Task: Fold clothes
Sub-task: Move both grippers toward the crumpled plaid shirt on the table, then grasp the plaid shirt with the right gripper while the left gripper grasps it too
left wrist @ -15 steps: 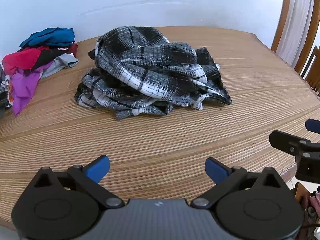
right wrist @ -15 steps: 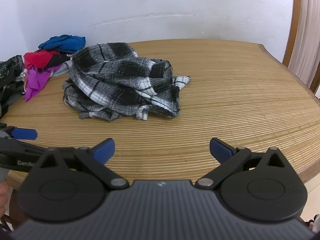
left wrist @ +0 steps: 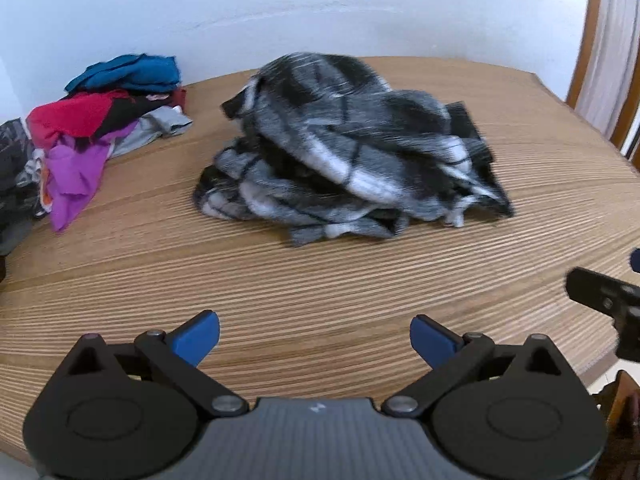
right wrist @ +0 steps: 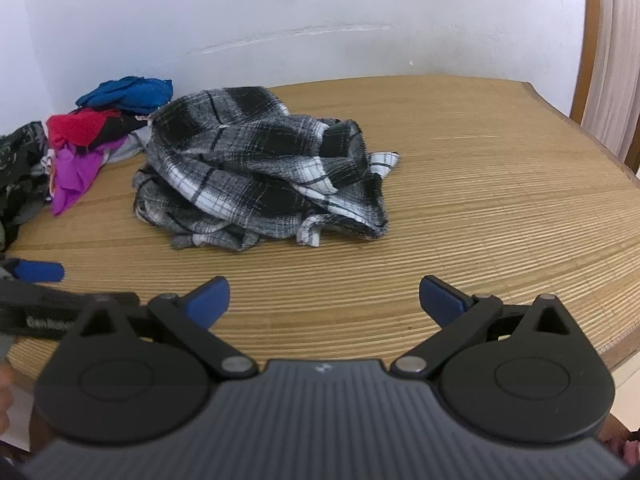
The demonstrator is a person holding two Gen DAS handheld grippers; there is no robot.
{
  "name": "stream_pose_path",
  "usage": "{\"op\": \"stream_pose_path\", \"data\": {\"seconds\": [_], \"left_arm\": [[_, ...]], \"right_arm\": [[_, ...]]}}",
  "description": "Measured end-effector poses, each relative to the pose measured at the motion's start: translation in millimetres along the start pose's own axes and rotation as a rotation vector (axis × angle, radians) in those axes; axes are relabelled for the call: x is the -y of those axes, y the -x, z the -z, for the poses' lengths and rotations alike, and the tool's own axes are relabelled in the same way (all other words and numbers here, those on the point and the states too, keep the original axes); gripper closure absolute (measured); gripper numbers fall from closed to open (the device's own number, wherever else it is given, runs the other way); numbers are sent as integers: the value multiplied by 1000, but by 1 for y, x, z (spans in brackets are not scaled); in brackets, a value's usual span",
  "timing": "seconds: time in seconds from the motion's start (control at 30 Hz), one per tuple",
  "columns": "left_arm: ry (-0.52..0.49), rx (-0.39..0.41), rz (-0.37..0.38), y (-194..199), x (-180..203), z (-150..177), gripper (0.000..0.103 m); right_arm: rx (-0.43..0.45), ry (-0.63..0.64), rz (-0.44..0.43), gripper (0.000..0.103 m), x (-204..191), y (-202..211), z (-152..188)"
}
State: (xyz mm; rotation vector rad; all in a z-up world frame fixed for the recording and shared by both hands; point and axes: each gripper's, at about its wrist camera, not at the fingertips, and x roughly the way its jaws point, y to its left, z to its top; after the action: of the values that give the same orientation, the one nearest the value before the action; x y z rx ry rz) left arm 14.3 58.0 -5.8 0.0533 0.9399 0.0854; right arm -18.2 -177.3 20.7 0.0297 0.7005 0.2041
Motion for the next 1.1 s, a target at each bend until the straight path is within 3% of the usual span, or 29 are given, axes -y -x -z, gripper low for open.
{"op": "stream_pose_path", "data": {"seconds": [0.2,0.4,0.57,0.73,0.83,0.97,1.0,1.03,1.07,1.1], "left_arm": [[48,-10,-25,-13,-20,-7,0],[83,-29,-83,-35,-23,-36,0],[107,-69,-155,-61,-21,-61,0],[168,-121,-217,-76,-36,-59,0],[197,-154,-226,-80,-52,-49,0],[196,-176,-224,-88,-70,-46,1],[192,-179,-224,-89,-73,-46,1],[186,-176,-214,-91,-76,-46,1],[178,-171,-200,-93,-78,-47,1],[168,-166,-187,-95,-79,-49,1]], "right_arm": [[-13,35,-12,0,-10,-16,-6],[-32,111,-37,0,-11,-52,-29],[-44,112,-176,0,-15,-81,-62],[-12,258,-327,0,-56,-107,-94],[-43,332,-398,0,-90,-125,-104],[-29,432,-381,1,-132,-146,-103],[-24,449,-353,4,-142,-153,-100],[-30,464,-328,14,-150,-159,-97],[-39,479,-305,35,-157,-166,-93],[-56,496,-276,47,-163,-173,-89]]}}
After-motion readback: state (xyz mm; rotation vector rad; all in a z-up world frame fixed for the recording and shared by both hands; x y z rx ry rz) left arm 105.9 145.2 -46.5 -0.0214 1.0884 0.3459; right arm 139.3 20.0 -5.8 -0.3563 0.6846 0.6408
